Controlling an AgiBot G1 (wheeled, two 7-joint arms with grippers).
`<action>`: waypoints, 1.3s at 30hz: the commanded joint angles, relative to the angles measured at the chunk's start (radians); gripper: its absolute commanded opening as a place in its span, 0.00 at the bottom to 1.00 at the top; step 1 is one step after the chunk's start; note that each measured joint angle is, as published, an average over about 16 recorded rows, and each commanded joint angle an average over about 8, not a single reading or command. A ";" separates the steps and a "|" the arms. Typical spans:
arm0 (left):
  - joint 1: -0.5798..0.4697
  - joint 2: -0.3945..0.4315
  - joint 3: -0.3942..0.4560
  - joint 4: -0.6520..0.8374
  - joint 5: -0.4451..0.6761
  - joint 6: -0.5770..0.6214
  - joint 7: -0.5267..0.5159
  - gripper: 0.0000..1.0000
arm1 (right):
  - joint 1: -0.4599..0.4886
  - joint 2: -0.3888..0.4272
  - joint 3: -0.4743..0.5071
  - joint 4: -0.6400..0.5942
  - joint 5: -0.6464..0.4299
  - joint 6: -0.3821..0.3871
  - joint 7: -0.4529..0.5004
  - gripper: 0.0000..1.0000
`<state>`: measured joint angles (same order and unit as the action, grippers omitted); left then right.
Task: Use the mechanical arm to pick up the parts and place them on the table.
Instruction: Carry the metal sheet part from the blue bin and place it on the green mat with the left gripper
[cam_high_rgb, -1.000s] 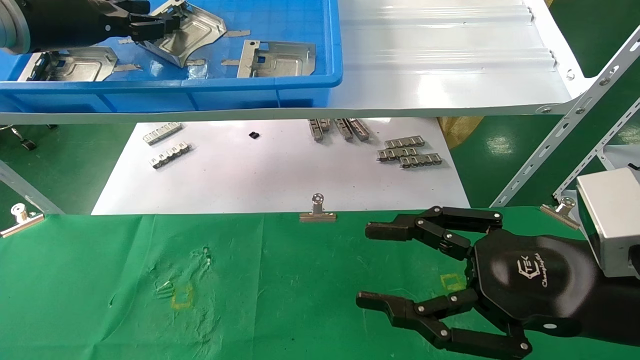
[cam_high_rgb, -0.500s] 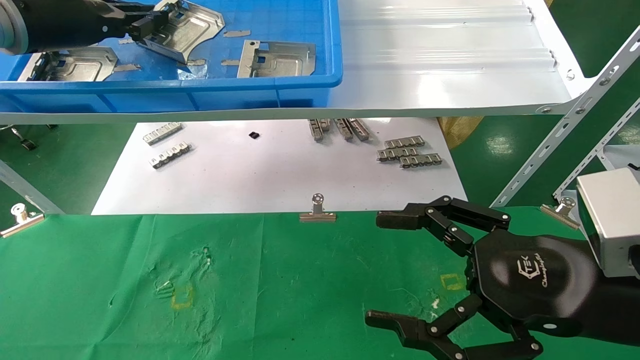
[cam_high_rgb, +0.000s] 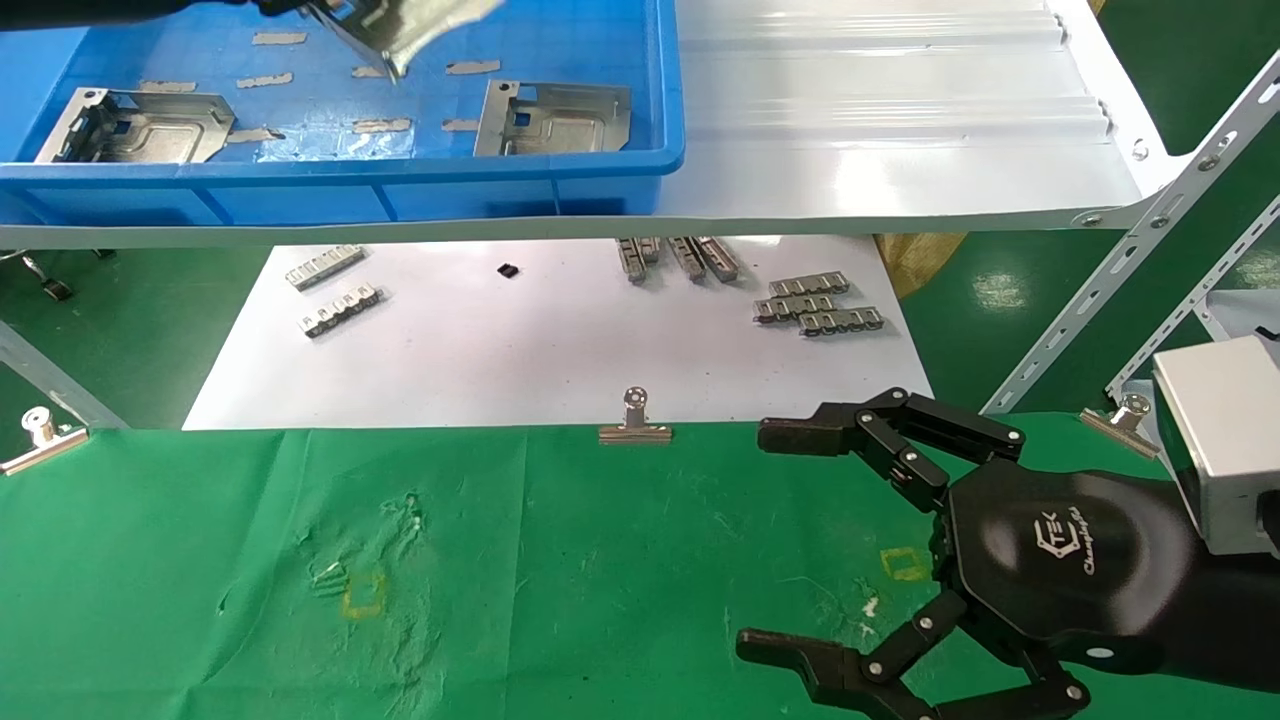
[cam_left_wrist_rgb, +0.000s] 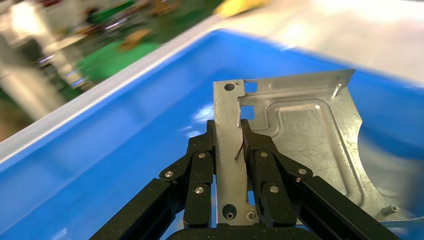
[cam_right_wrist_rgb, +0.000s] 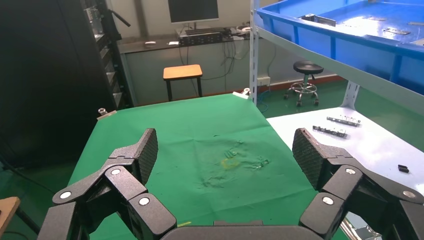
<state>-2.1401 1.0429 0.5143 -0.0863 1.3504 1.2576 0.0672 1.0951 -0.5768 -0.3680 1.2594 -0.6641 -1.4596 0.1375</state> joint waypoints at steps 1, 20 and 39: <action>-0.007 -0.020 -0.008 -0.013 -0.014 0.091 0.023 0.00 | 0.000 0.000 0.000 0.000 0.000 0.000 0.000 1.00; 0.337 -0.325 0.093 -0.550 -0.379 0.346 0.192 0.00 | 0.000 0.000 0.000 0.000 0.000 0.000 0.000 1.00; 0.514 -0.296 0.329 -0.325 -0.200 0.296 0.683 0.04 | 0.000 0.000 0.000 0.000 0.000 0.000 0.000 1.00</action>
<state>-1.6330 0.7455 0.8438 -0.4214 1.1549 1.5527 0.7351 1.0951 -0.5766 -0.3683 1.2594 -0.6639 -1.4595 0.1373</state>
